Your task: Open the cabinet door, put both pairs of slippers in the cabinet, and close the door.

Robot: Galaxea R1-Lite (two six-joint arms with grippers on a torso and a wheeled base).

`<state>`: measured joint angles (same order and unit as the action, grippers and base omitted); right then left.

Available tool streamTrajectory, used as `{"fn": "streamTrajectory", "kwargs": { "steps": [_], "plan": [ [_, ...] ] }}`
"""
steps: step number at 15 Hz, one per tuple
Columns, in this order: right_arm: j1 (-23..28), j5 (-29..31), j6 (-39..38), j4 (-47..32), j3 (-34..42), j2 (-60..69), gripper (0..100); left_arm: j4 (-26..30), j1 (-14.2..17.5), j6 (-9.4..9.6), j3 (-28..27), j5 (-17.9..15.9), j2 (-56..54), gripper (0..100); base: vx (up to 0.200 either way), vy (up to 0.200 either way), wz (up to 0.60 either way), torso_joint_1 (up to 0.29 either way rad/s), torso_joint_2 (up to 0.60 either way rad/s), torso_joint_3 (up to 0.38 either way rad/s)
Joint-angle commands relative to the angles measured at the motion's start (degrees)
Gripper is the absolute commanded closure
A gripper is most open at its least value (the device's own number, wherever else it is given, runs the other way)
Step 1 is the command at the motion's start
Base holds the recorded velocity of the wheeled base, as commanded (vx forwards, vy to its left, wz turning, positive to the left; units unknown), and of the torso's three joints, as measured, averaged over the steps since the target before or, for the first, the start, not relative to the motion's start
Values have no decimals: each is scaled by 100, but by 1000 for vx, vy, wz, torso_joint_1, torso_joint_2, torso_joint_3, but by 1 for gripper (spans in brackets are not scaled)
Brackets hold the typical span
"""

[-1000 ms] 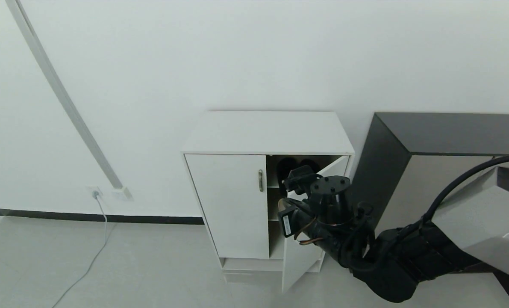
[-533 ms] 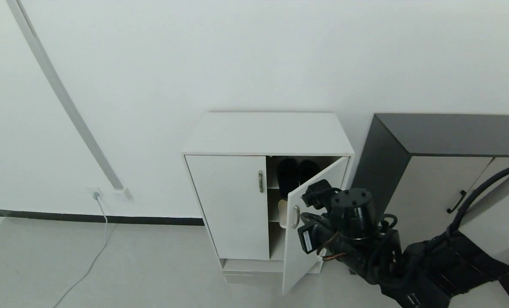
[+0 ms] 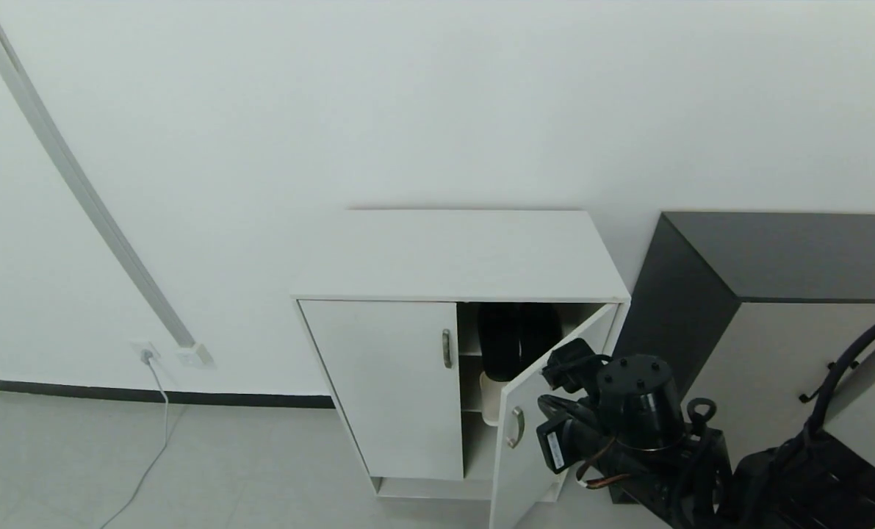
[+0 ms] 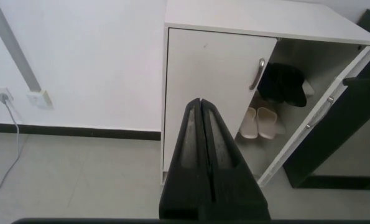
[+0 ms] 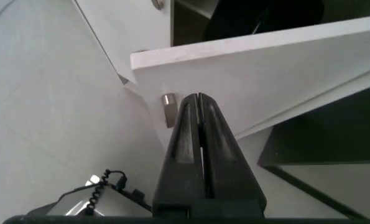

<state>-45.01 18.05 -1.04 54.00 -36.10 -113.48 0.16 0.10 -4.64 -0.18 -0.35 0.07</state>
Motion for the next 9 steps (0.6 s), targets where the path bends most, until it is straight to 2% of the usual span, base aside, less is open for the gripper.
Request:
{"fn": "streamTrajectory", "kwargs": {
  "steps": [1, 9],
  "plan": [
    [-26, -4, -2, 5, -3, -95, 100, 2, -1, -1, 1, 0, 1, 100, 0, 0, 0, 0, 0, 0],
    [-8, -127, -28, 321, -785, -992, 100, 2, -1, -10, 1, 0, 1, 100, 0, 0, 0, 0, 0, 0]
  ]
}}
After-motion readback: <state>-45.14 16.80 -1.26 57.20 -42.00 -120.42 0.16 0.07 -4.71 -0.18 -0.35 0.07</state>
